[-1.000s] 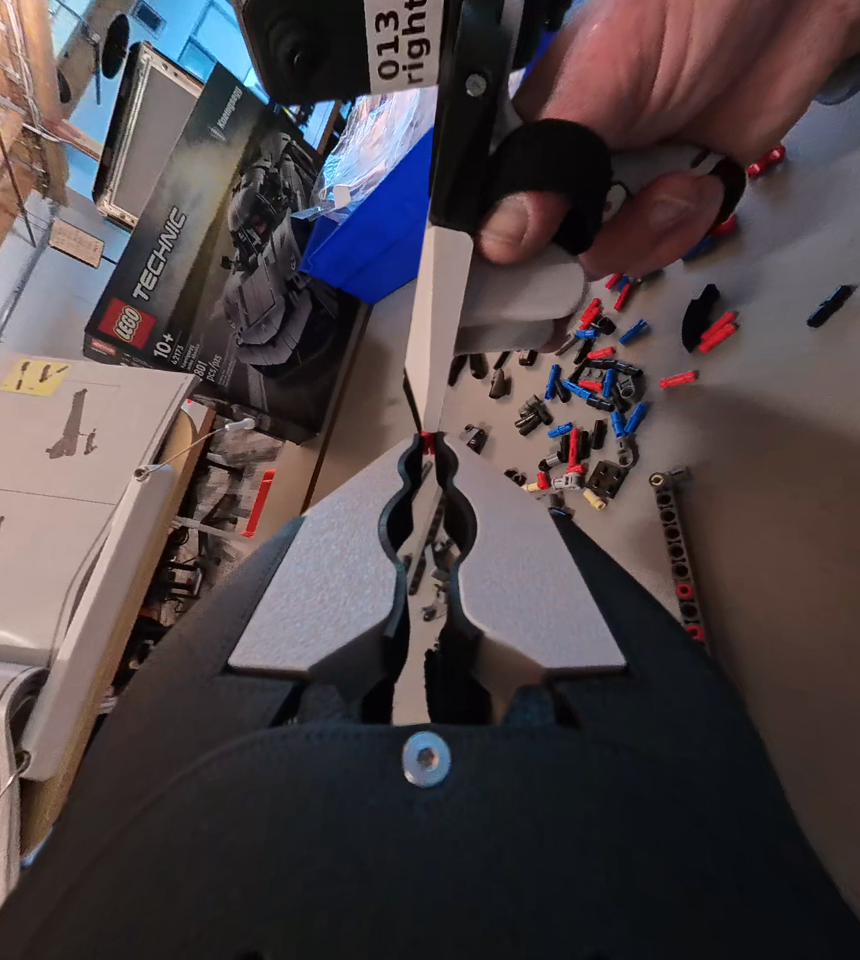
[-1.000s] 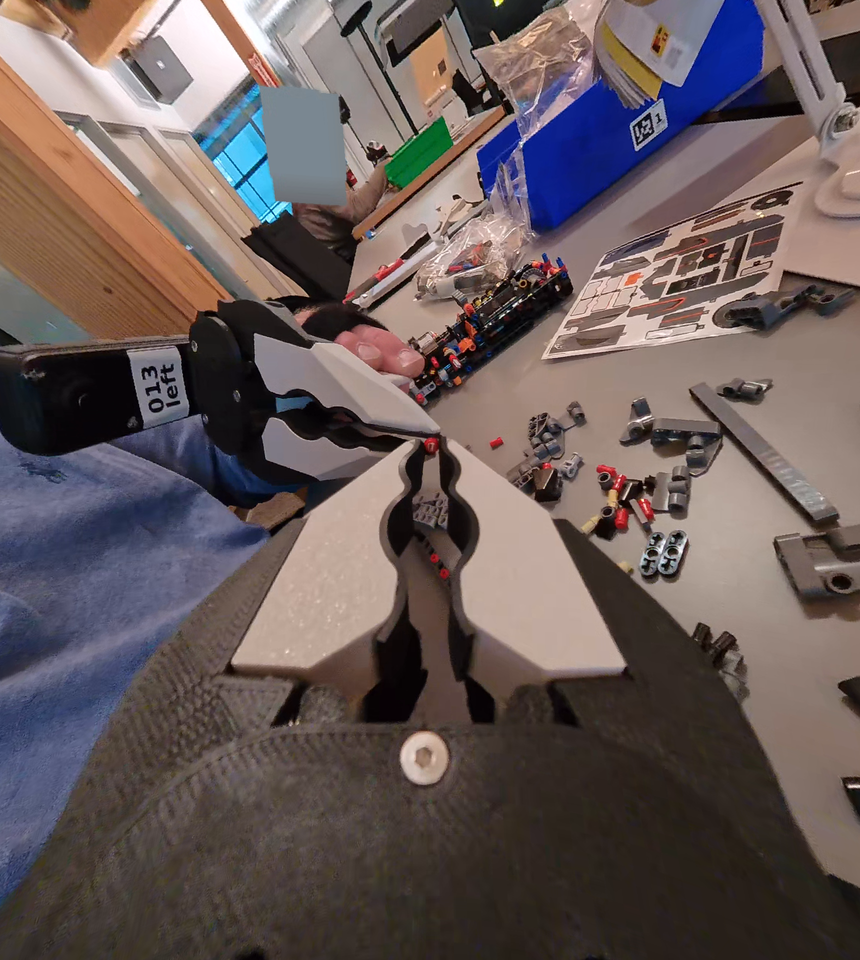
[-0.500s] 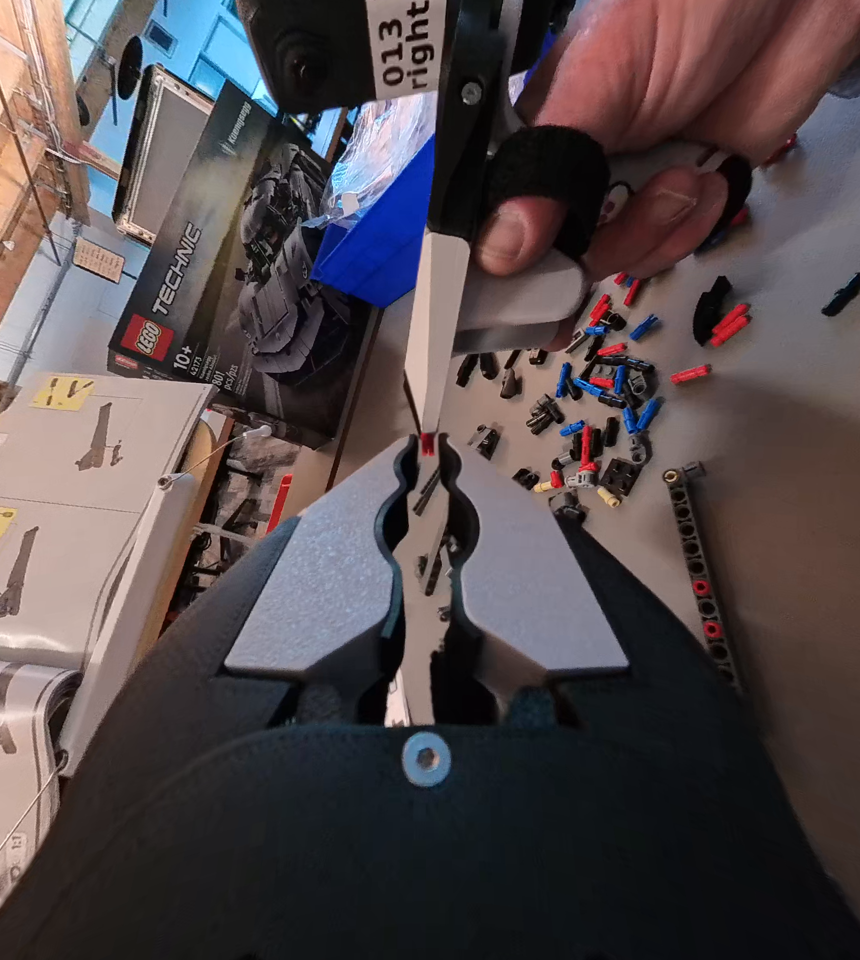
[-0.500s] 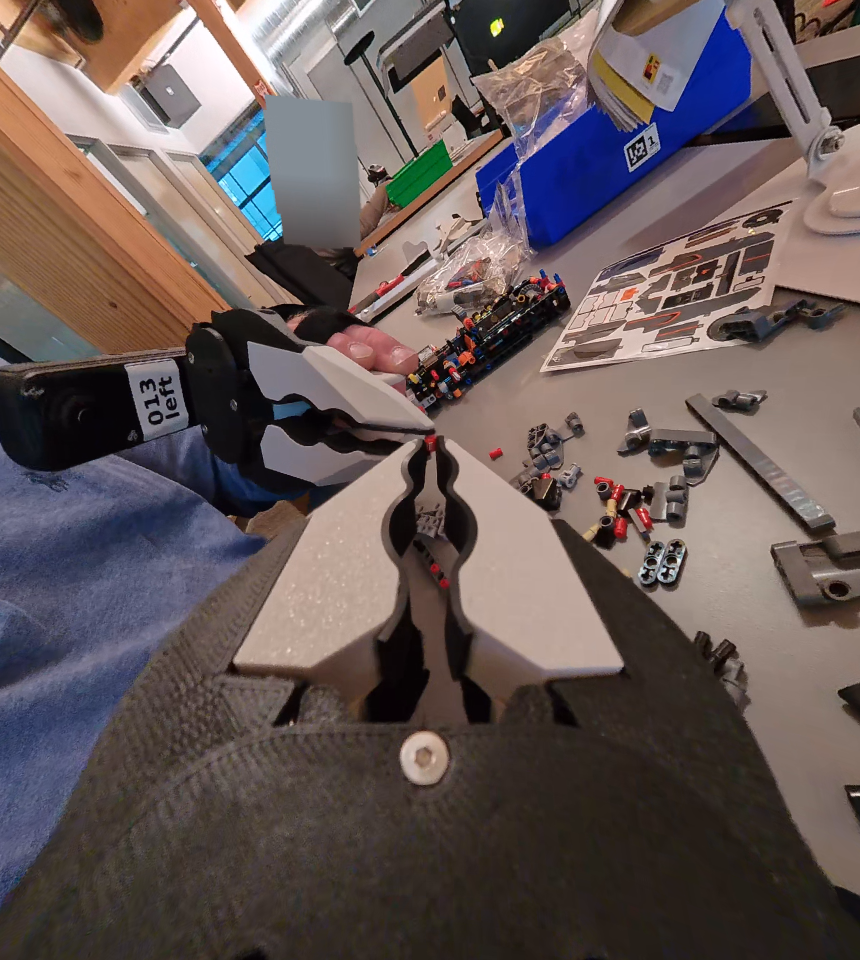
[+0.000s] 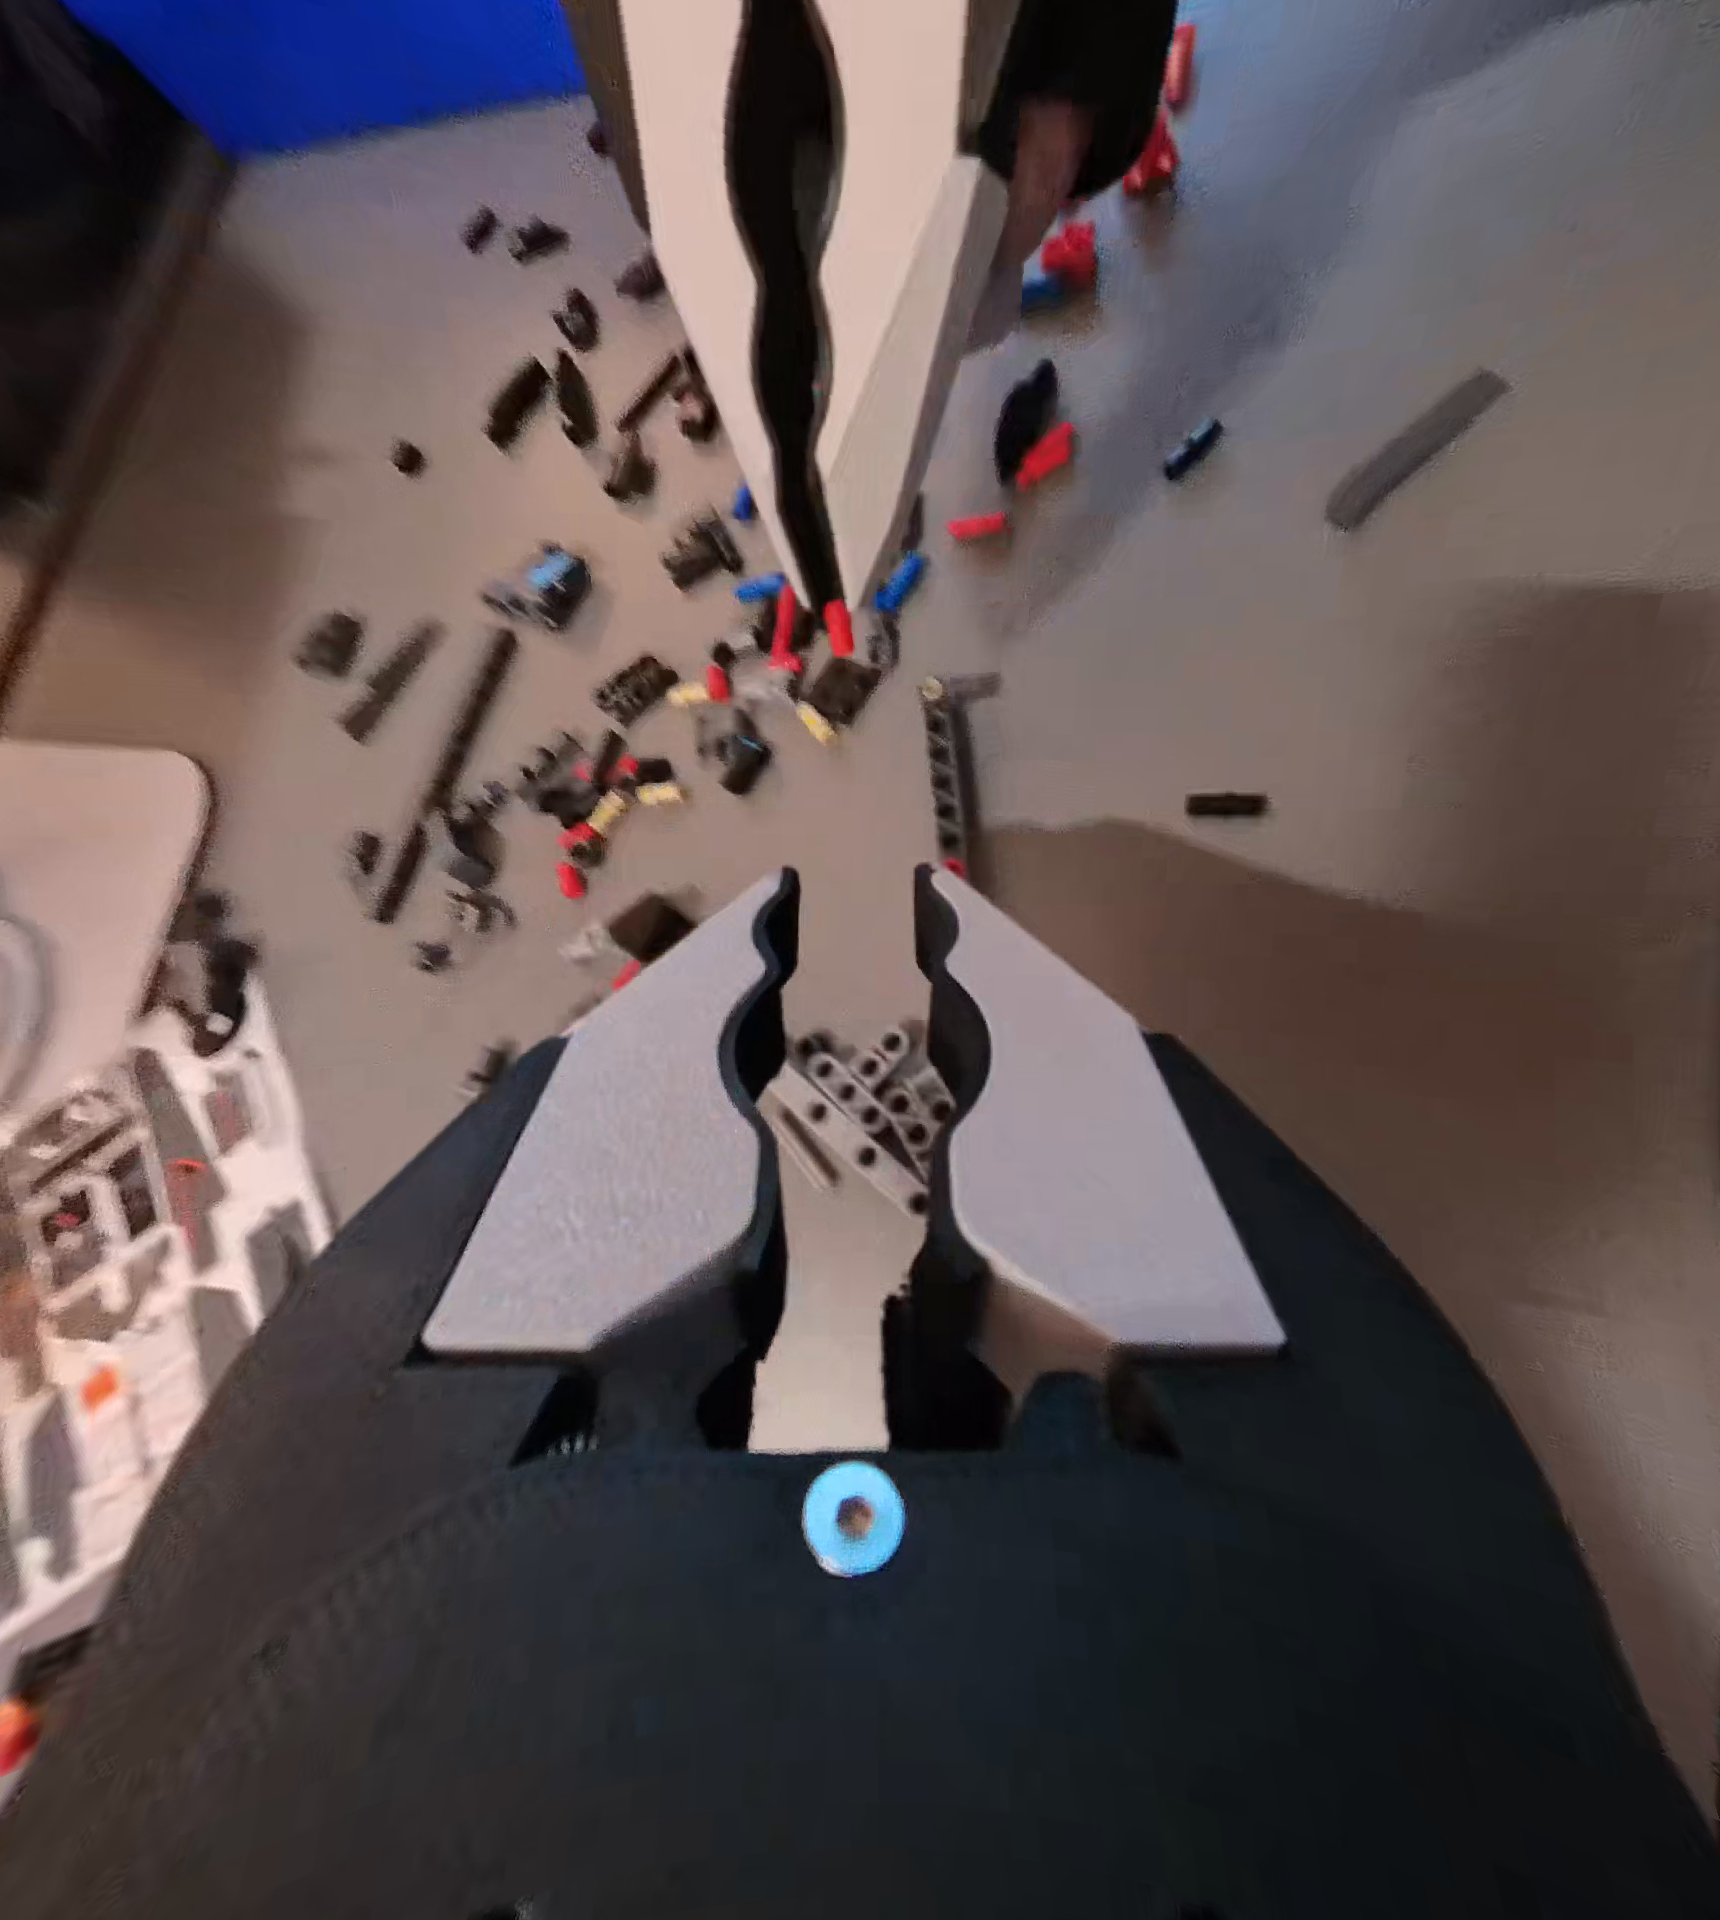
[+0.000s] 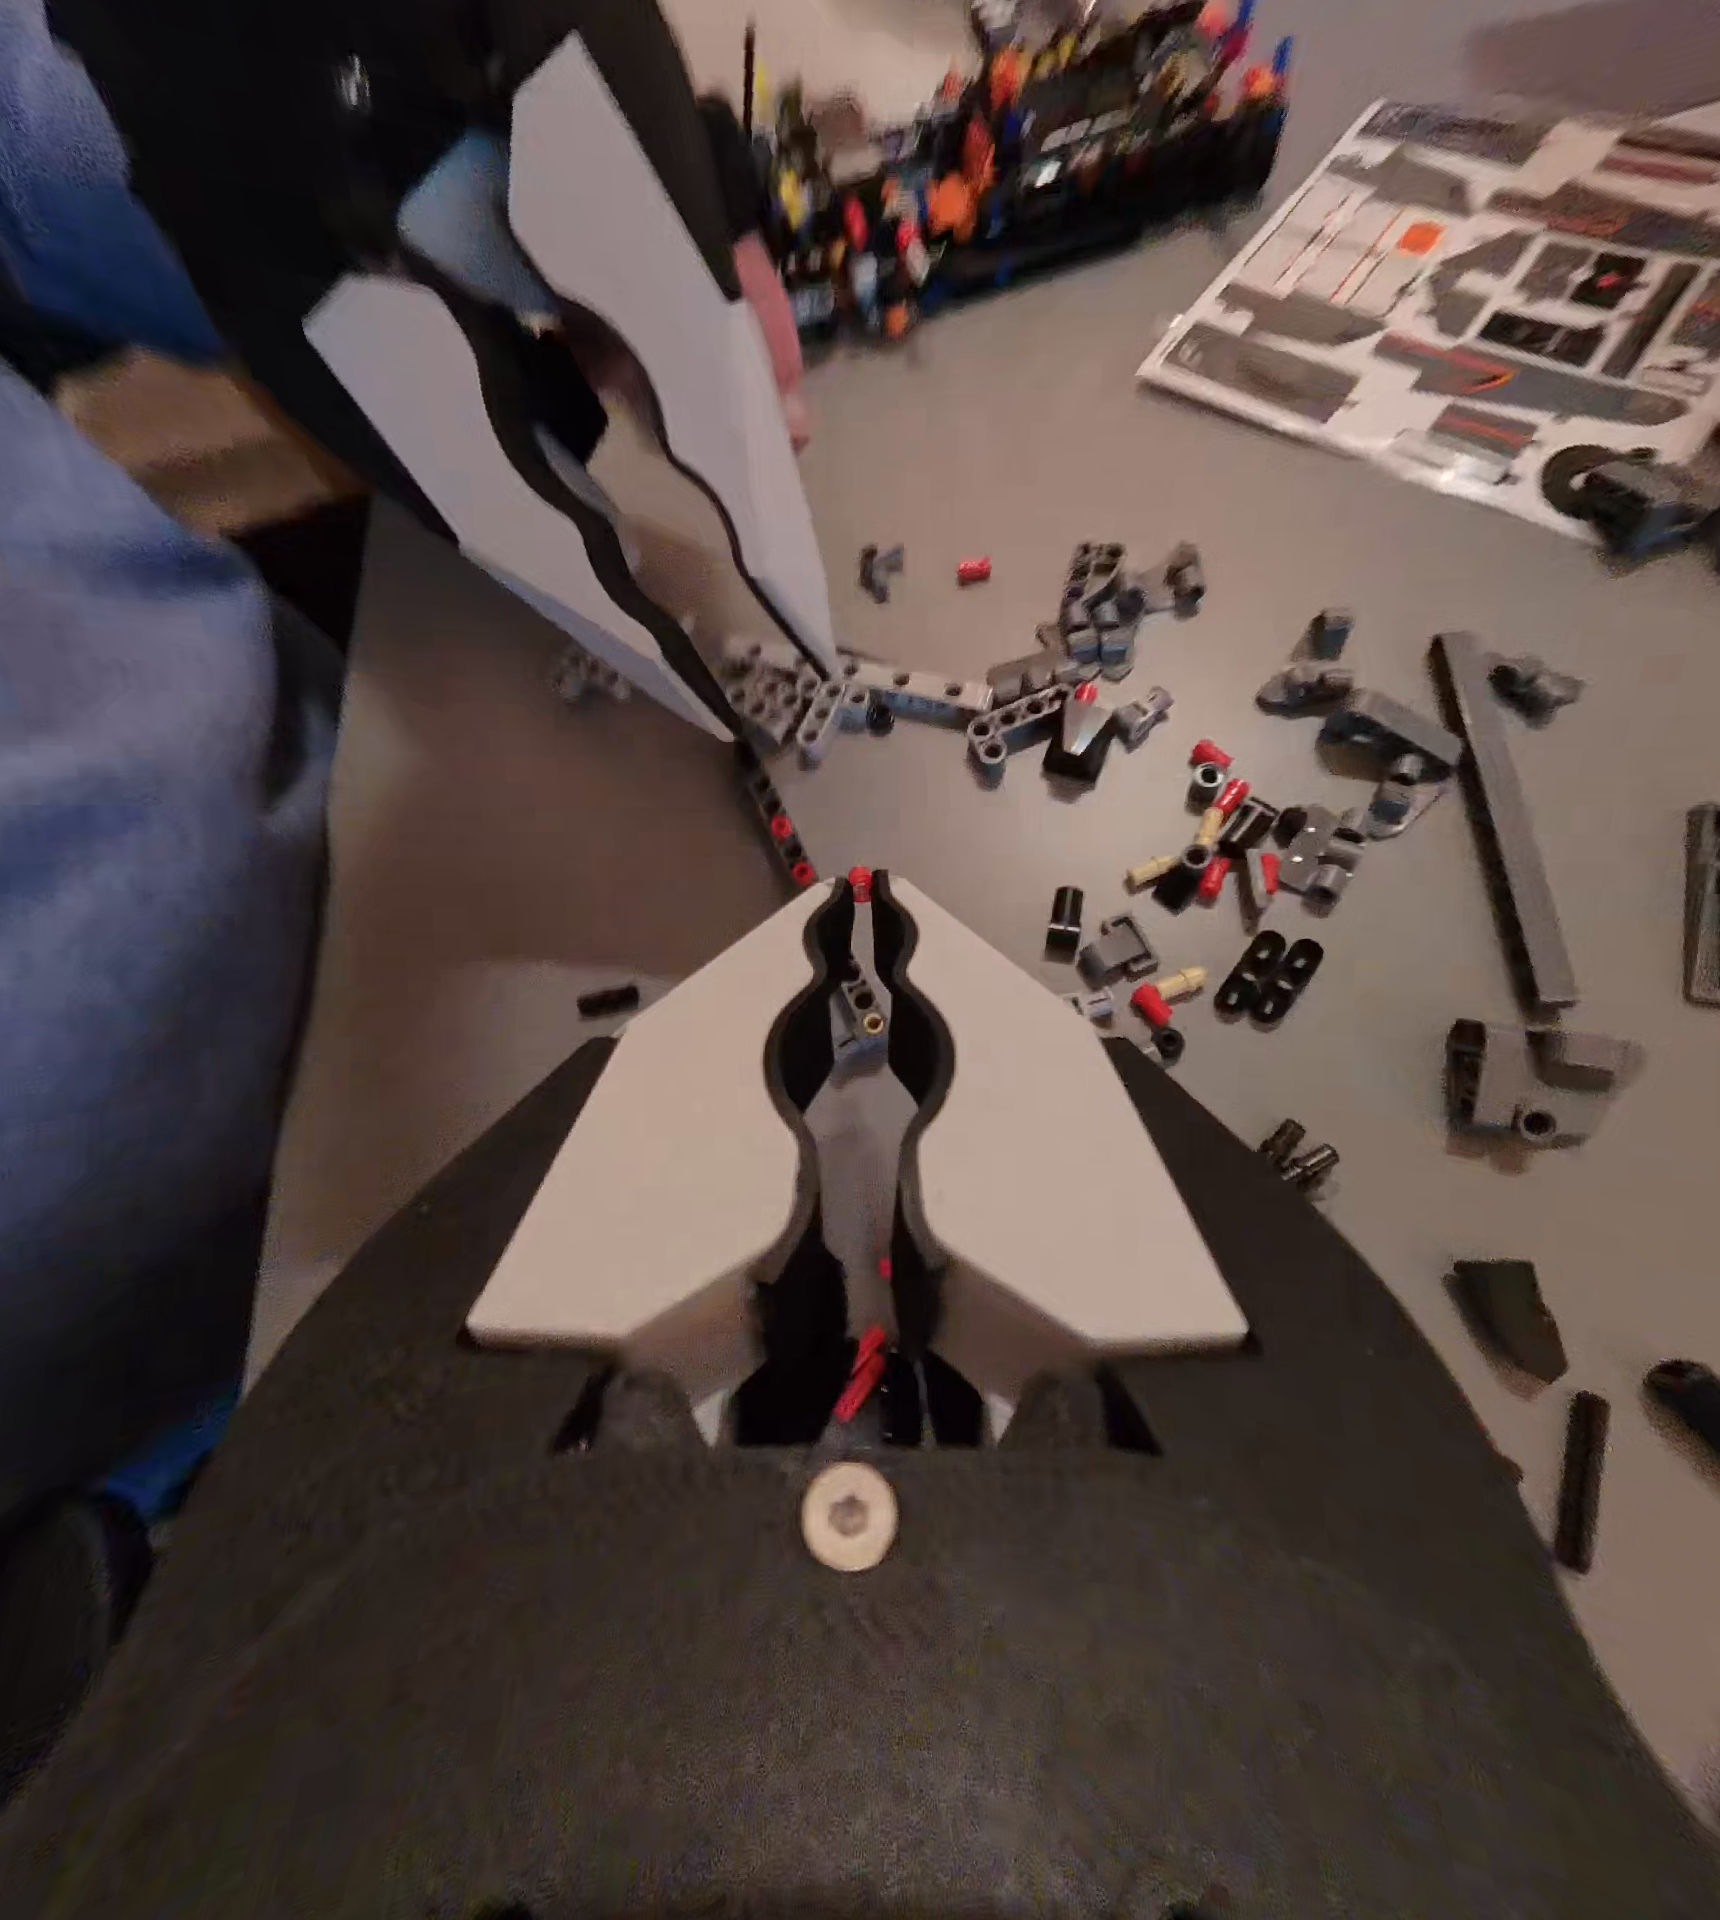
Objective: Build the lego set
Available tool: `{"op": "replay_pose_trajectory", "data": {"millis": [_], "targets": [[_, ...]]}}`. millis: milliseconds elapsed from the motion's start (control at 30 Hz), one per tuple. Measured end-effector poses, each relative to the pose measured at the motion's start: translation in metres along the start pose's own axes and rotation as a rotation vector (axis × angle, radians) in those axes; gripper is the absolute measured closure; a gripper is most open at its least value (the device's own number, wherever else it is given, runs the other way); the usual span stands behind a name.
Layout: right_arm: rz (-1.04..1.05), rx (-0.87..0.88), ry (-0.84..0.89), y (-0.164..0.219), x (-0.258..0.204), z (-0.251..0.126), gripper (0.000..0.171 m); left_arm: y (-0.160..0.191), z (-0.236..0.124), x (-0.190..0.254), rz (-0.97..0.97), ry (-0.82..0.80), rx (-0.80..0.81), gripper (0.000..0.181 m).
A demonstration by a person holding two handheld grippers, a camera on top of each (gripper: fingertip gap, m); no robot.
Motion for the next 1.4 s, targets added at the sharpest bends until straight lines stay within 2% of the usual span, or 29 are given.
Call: {"op": "replay_pose_trajectory", "data": {"millis": [133,367,533,967,1167,1400], "targets": [[-0.158,-0.183,0.062,0.014,-0.003,0.018,0.170,0.018,0.006,0.018,-0.078,0.057,-0.022,0.160],[-0.291,-0.369,0.127,0.027,-0.002,0.031,0.170,0.030,0.017,0.031,-0.105,0.083,-0.068,0.162],[-0.325,-0.418,0.143,0.029,-0.004,0.035,0.171,0.033,0.022,0.035,-0.096,0.094,-0.068,0.176],[-0.426,-0.554,0.185,0.029,-0.005,0.038,0.171,0.034,0.023,0.033,-0.100,0.119,-0.040,0.176],[-0.431,-0.565,0.167,0.028,-0.008,0.043,0.171,0.035,0.023,0.033,-0.110,0.123,-0.027,0.176],[-0.348,-0.481,0.115,0.029,-0.007,0.040,0.171,0.034,0.023,0.033,-0.113,0.127,-0.020,0.176]]}}
Point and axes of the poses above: each gripper's, where its closed fingertips meet, z out along the fingers, y out of its underside, x = y × z across the jaws, the point moved 2 cm from there along -z, back along the fingers, and after that the axes turned 13 degrees about z, right-handed, at the moved point
